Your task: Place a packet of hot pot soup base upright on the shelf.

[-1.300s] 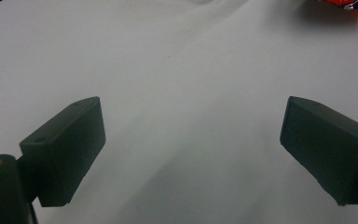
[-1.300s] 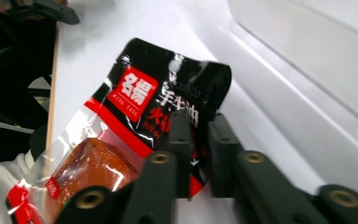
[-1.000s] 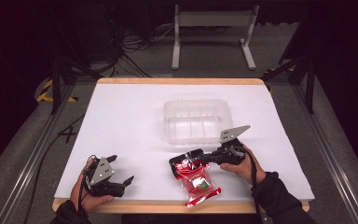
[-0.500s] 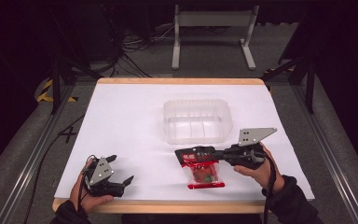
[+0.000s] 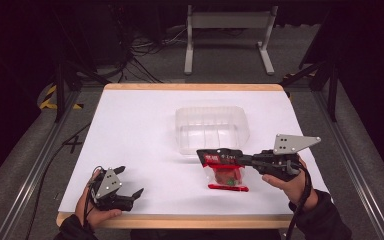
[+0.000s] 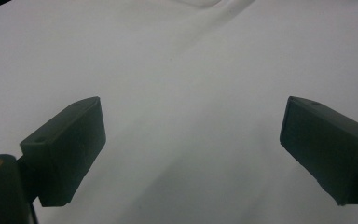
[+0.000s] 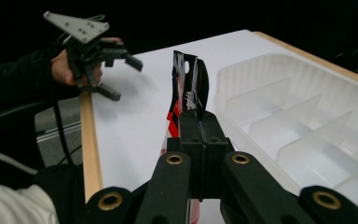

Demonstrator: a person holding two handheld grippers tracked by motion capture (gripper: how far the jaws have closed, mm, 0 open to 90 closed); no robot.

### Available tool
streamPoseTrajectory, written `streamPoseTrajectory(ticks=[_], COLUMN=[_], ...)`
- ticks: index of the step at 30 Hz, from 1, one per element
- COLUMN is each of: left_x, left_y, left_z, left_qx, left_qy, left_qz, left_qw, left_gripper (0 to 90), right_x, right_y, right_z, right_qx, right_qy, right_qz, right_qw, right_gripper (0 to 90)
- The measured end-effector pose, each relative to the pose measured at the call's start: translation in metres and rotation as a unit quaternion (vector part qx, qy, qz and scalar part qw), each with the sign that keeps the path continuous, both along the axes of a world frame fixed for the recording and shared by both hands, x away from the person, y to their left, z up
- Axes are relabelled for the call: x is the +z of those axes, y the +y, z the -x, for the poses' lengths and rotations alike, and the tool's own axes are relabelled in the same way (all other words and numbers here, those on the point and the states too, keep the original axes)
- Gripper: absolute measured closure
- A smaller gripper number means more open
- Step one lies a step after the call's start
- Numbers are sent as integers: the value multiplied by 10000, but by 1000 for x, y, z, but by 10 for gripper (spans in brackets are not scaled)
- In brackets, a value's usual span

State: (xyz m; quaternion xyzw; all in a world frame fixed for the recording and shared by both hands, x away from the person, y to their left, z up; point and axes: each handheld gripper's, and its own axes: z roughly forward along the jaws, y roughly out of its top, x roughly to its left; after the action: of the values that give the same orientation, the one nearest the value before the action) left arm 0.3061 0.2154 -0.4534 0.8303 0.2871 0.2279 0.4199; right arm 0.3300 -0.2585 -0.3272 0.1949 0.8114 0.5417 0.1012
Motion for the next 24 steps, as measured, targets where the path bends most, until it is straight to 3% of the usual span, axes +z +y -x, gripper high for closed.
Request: streamPoseTrajectory(ticks=[8, 17, 24], left_x=[0, 0, 0], left_y=[0, 0, 0], left_z=[0, 0, 0], left_qx=[-6, -3, -1], left_qy=[-10, 0, -3], left_qz=[4, 21, 35], left_qw=[10000, 10000, 10000], left_gripper=[75, 74, 74], right_x=[12, 34, 43], right_y=[-8, -12, -7], right_z=[-4, -13, -31], right_qx=[-446, -906, -1289], right_qy=[-141, -477, -532], right_qz=[-307, -242, -160], right_qw=[9984, 9944, 9901], right_gripper=[900, 900, 900])
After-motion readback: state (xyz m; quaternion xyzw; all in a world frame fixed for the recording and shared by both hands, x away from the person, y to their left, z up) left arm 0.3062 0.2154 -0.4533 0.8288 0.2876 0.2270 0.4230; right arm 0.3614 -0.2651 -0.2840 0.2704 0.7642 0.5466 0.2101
